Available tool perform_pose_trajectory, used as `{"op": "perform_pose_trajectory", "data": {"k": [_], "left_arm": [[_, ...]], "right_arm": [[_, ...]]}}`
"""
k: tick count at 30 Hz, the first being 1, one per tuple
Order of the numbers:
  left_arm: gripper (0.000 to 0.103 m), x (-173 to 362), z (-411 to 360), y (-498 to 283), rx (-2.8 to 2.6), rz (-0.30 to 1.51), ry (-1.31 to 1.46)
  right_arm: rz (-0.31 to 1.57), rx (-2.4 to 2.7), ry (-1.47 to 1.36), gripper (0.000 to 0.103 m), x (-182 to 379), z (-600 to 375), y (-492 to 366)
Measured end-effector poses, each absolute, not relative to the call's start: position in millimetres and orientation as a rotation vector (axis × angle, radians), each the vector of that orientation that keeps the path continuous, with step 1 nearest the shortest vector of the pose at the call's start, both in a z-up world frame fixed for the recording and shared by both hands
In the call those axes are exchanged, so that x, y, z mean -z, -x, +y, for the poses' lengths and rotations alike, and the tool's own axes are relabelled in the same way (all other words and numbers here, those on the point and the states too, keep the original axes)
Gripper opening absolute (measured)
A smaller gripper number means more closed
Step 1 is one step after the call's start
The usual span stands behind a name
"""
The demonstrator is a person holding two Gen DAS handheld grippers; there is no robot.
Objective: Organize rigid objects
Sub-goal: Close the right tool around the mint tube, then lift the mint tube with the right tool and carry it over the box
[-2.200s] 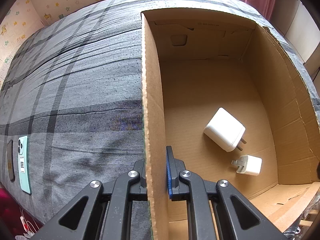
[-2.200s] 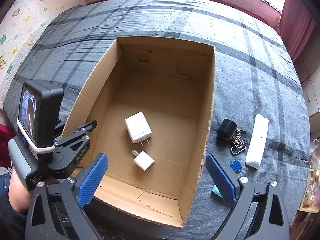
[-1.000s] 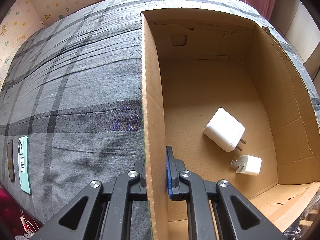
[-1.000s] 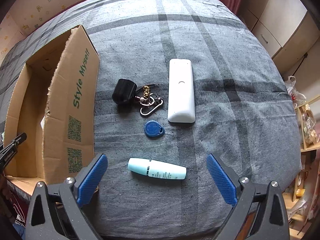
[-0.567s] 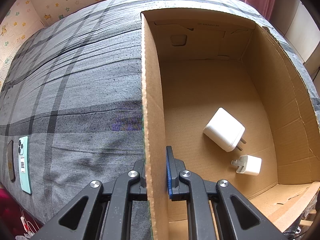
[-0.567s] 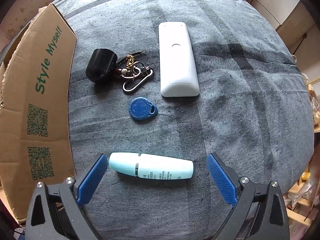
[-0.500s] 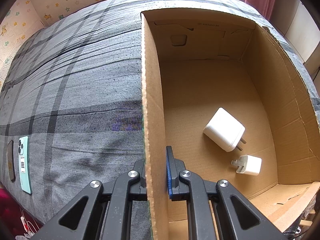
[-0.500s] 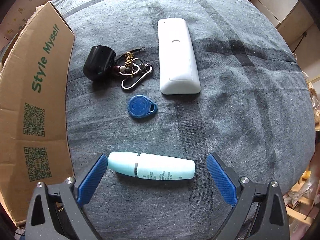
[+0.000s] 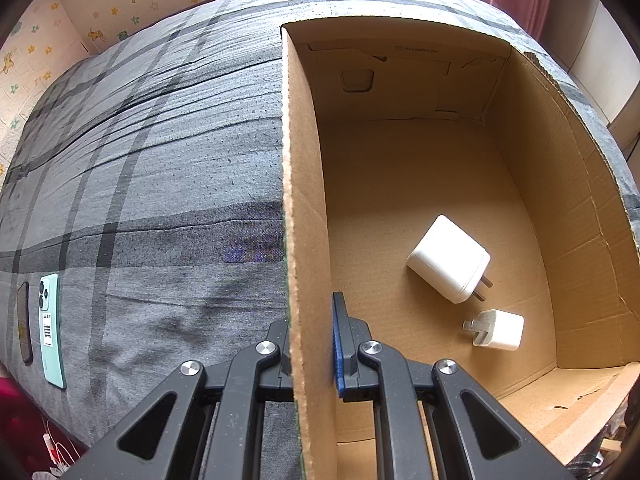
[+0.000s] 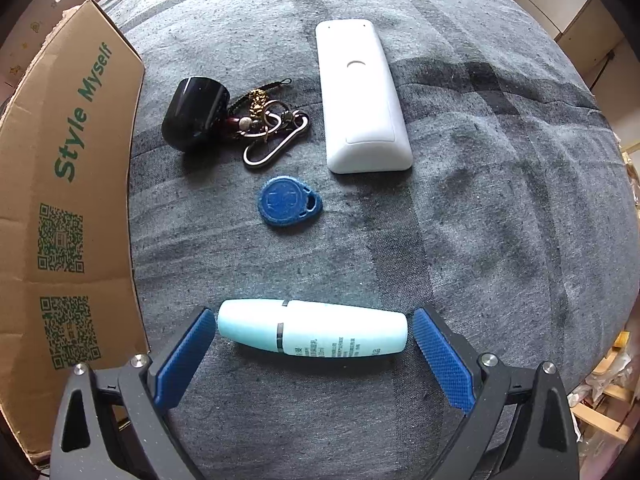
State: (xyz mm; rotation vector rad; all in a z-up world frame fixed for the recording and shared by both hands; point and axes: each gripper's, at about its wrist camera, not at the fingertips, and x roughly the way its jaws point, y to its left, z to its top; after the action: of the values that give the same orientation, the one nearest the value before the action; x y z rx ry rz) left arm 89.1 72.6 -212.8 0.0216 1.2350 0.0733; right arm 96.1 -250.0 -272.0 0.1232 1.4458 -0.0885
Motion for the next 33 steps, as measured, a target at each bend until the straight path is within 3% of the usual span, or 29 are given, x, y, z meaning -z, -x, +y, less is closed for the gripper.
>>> {"op": "perform_pose_trajectory", "data": {"k": [3, 20, 33], "left_arm": [[0.012, 213, 72, -89, -0.075, 1.234, -0.021], [0.012, 212, 71, -89, -0.076, 1.233, -0.021], [0.012, 213, 73, -89, -0.073, 1.233, -0.015]], "right_arm": [[1.445, 0.095, -0.127, 0.091, 272, -248, -95], [1.364, 0.063, -0.061, 0.091, 237, -238, -85], [1.269, 0.018, 0.024, 0.091, 175, -222, -96]]}}
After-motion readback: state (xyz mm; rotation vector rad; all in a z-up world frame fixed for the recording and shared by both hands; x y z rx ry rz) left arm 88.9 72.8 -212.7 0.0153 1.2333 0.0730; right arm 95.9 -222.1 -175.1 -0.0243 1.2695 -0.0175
